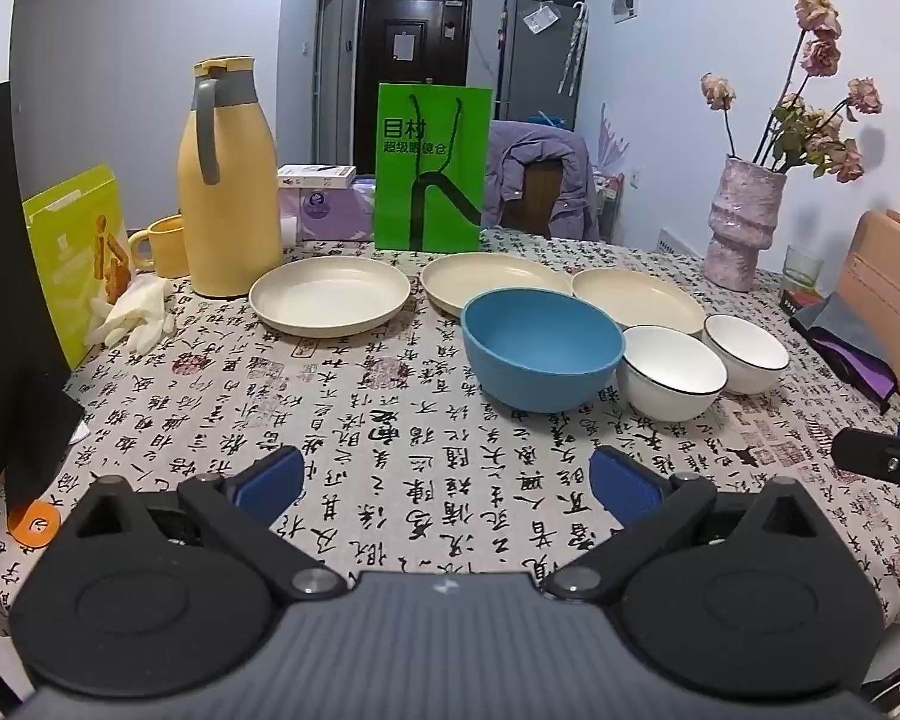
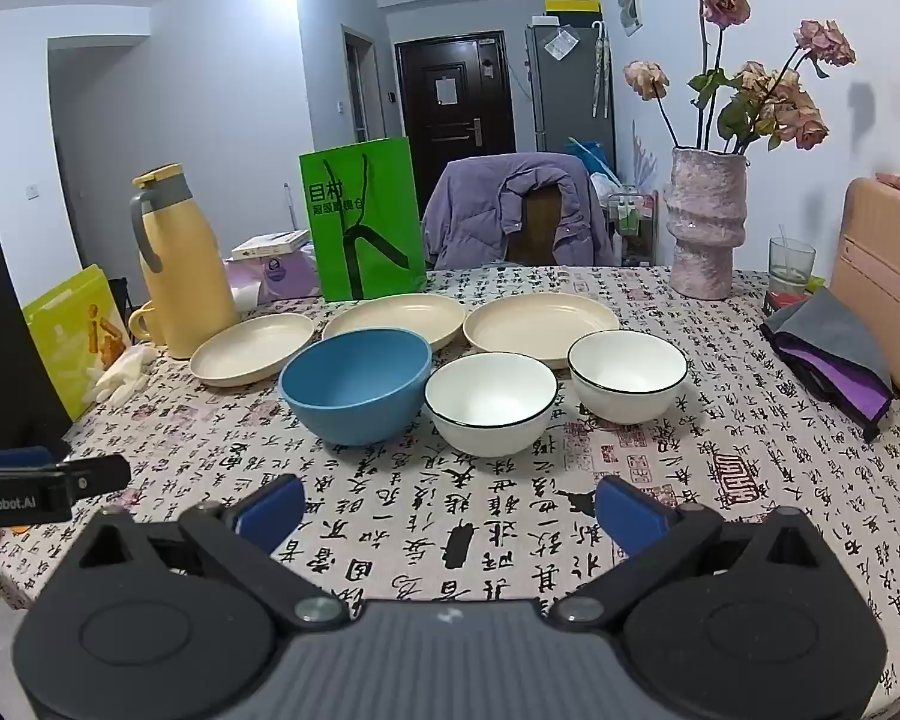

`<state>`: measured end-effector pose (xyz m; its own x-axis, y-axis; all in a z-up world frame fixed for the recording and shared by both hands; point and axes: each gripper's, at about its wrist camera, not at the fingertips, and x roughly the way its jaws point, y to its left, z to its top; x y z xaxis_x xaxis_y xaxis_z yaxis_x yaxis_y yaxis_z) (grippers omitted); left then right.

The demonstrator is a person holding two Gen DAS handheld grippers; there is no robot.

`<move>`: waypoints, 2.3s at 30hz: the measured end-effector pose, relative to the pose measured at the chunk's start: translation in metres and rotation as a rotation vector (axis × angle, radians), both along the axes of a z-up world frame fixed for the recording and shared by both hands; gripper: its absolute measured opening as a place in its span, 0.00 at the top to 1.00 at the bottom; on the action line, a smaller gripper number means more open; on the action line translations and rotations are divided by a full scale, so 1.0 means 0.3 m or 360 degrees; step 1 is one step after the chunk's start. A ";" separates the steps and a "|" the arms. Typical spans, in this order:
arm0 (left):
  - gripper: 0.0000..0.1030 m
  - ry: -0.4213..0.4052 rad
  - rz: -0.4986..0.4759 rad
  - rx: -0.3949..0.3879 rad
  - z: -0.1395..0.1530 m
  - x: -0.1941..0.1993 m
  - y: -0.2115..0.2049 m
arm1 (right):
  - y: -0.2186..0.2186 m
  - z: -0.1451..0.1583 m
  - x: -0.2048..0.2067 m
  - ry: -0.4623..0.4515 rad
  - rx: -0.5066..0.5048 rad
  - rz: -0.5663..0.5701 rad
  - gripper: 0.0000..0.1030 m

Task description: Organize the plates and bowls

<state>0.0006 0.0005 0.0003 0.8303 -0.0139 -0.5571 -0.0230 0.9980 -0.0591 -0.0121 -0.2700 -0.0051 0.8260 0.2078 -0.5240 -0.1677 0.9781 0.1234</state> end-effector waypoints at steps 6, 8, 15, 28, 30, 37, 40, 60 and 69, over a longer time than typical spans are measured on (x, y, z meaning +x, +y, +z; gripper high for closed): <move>0.00 -0.0043 -0.0001 -0.0026 0.004 -0.008 0.009 | 0.003 0.001 -0.008 -0.0011 -0.0002 0.0004 0.00; 0.00 -0.0045 -0.0005 -0.0015 0.012 -0.006 0.014 | 0.001 0.001 -0.008 -0.0008 0.0002 0.0004 0.00; 0.00 -0.0057 0.0011 -0.0011 0.021 -0.025 0.008 | 0.001 -0.001 -0.009 -0.0008 0.0003 0.0018 0.00; 0.00 -0.0063 0.0014 -0.0017 0.025 -0.027 0.011 | 0.001 -0.006 -0.007 -0.0003 0.0008 0.0023 0.00; 0.00 -0.0069 0.0018 -0.0021 0.030 -0.029 0.011 | 0.001 -0.007 -0.007 -0.0004 0.0007 0.0026 0.00; 0.00 -0.0075 0.0017 -0.0023 0.035 -0.029 0.011 | 0.001 -0.007 -0.008 -0.0005 0.0005 0.0031 0.00; 0.00 -0.0076 0.0019 -0.0026 0.035 -0.028 0.010 | 0.002 -0.007 -0.010 -0.0005 0.0006 0.0034 0.00; 0.00 -0.0089 0.0022 -0.0030 0.042 -0.028 0.004 | 0.007 -0.006 -0.009 -0.0004 0.0011 0.0042 0.00; 0.00 -0.0095 0.0023 -0.0032 0.043 -0.034 0.006 | 0.010 -0.005 -0.010 -0.0005 0.0010 0.0042 0.00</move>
<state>-0.0095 0.0022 0.0130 0.8621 -0.0124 -0.5065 -0.0331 0.9962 -0.0806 -0.0151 -0.2669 -0.0066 0.8217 0.2329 -0.5201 -0.1940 0.9725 0.1290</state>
